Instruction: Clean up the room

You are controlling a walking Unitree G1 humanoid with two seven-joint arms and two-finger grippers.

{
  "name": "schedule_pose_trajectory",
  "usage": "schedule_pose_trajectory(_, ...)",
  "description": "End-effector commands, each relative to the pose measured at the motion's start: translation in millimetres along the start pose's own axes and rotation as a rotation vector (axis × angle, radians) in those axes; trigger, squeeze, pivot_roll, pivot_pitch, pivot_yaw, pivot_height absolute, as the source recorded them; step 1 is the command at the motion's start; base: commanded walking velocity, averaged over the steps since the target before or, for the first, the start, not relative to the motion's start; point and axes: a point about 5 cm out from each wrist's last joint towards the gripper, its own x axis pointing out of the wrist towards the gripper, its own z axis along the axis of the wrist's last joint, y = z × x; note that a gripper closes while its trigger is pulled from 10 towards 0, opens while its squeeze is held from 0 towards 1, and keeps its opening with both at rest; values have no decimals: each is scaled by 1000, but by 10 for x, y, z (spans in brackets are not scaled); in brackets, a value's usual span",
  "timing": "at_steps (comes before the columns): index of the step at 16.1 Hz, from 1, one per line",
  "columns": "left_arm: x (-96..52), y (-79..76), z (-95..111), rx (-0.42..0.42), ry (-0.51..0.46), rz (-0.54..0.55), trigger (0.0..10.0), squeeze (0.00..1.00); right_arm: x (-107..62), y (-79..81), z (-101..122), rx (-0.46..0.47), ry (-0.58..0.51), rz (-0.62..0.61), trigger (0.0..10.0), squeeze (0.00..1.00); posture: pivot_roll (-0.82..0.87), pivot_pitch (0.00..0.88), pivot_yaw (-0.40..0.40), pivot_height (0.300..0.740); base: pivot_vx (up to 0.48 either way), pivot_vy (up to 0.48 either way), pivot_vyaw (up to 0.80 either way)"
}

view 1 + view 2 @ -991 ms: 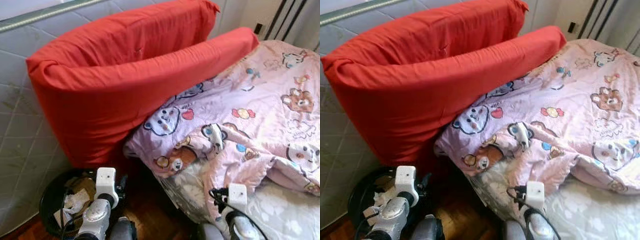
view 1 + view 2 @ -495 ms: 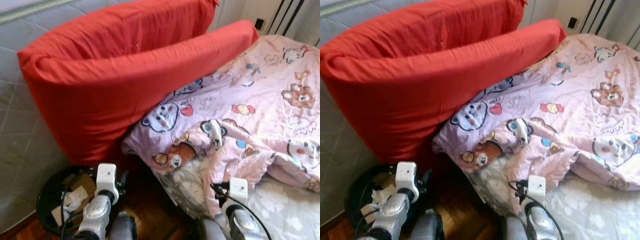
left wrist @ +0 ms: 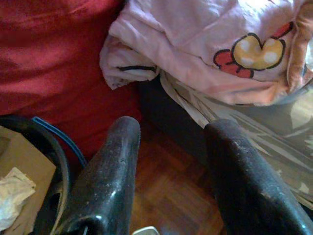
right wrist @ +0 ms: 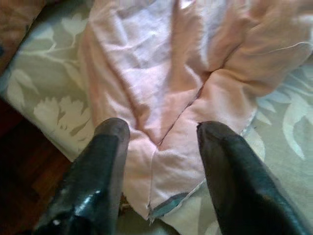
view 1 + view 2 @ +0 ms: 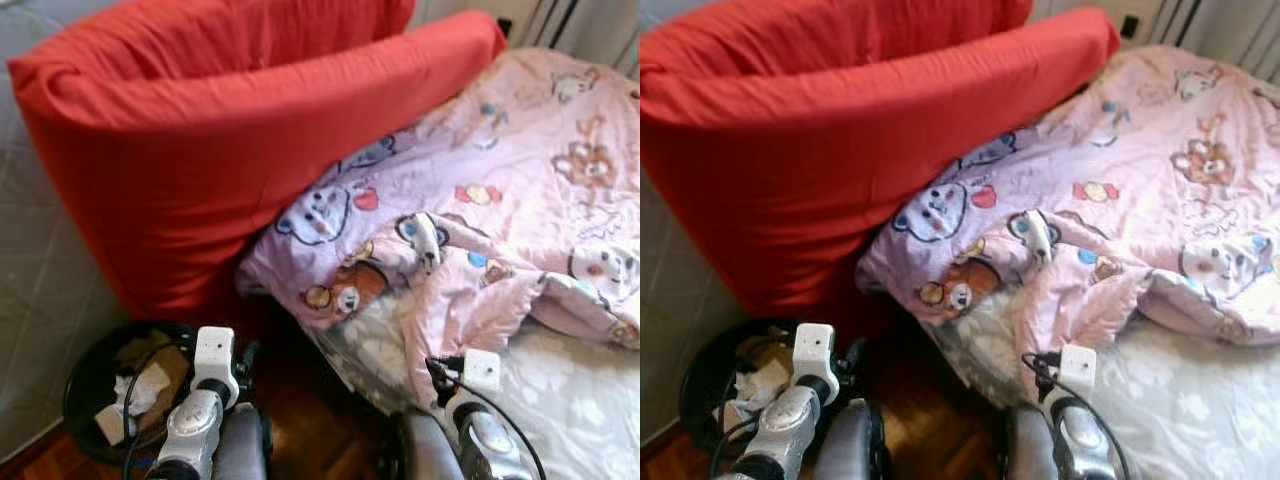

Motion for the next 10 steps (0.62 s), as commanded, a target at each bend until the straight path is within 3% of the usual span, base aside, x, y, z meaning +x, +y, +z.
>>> schedule_pose_trajectory(1,-27,15,-39,3,10,4,10000,0,14,-9,38,11,-10,-8,10000,949,75,186,25,608,0,0,0)
schedule_pose_trajectory(2,-27,24,-36,5,9,6,10000,0,24,-1,62,9,-17,-6,10000,0,74,186,26,608,0,0,0)
schedule_pose_trajectory(10,-45,21,-12,22,-23,-1,10000,0,63,1,127,48,-5,-23,10000,0,105,221,31,608,0,0,0)
